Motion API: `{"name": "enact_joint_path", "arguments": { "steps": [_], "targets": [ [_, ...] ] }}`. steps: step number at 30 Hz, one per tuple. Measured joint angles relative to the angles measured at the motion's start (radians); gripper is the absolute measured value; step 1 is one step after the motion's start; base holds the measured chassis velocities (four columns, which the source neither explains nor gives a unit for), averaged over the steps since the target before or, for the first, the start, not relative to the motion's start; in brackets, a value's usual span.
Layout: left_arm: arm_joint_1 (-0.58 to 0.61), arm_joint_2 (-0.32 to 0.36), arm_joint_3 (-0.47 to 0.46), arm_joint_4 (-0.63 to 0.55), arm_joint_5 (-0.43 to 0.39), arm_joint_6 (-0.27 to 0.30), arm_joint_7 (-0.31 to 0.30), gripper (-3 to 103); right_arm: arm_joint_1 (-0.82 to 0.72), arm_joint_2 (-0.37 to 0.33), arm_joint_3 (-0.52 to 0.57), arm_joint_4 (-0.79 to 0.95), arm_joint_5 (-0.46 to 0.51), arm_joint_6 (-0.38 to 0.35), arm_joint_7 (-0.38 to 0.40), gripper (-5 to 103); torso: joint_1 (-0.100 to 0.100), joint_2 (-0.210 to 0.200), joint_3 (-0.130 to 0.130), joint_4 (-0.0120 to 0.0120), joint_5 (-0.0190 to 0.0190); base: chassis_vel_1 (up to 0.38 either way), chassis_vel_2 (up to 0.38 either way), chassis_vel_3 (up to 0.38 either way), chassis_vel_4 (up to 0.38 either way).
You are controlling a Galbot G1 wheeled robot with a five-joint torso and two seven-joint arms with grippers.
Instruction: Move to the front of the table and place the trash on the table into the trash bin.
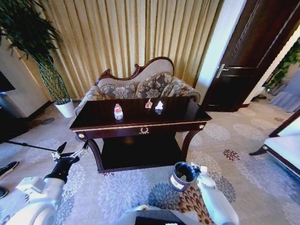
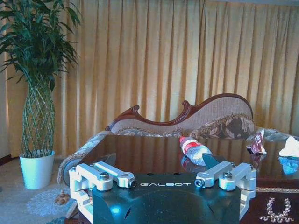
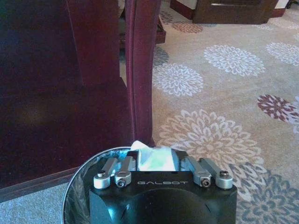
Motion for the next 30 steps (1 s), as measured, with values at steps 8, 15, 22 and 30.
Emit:
{"name": "enact_joint_path", "arguments": {
  "steps": [8, 15, 22, 30],
  "targets": [
    [0.0, 0.001, 0.0, 0.0, -0.001, 0.0, 0.0, 100, -0.008, -0.002, 0.0, 0.014, -0.003, -0.003, 0.0, 68, 0.0, 0.0, 0.0, -0.0001, -0.0001, 0.0, 0.0, 0.0, 0.0],
    [-0.002, 0.002, 0.0, 0.0, -0.002, 0.001, 0.0, 100, -0.02, -0.004, 0.004, 0.04, 0.002, -0.008, 0.0, 95, 0.0, 0.0, 0.0, -0.0001, -0.0001, 0.0, 0.0, 0.0, 0.0],
    [0.0, 0.0, -0.002, 0.0, -0.003, 0.002, 0.0, 100, -0.043, -0.003, 0.01, 0.067, 0.005, -0.01, 0.0, 100, 0.0, 0.0, 0.0, -0.0001, 0.0, 0.0, 0.0, 0.0, 0.0],
    [-0.001, -0.004, 0.001, 0.0, -0.004, 0.002, 0.001, 100, -0.18, -0.035, 0.036, 0.482, 0.169, -0.019, -0.115, 100, 0.0, 0.0, 0.0, 0.0, -0.0001, 0.0, 0.0, 0.0, 0.0]
  ]
}}
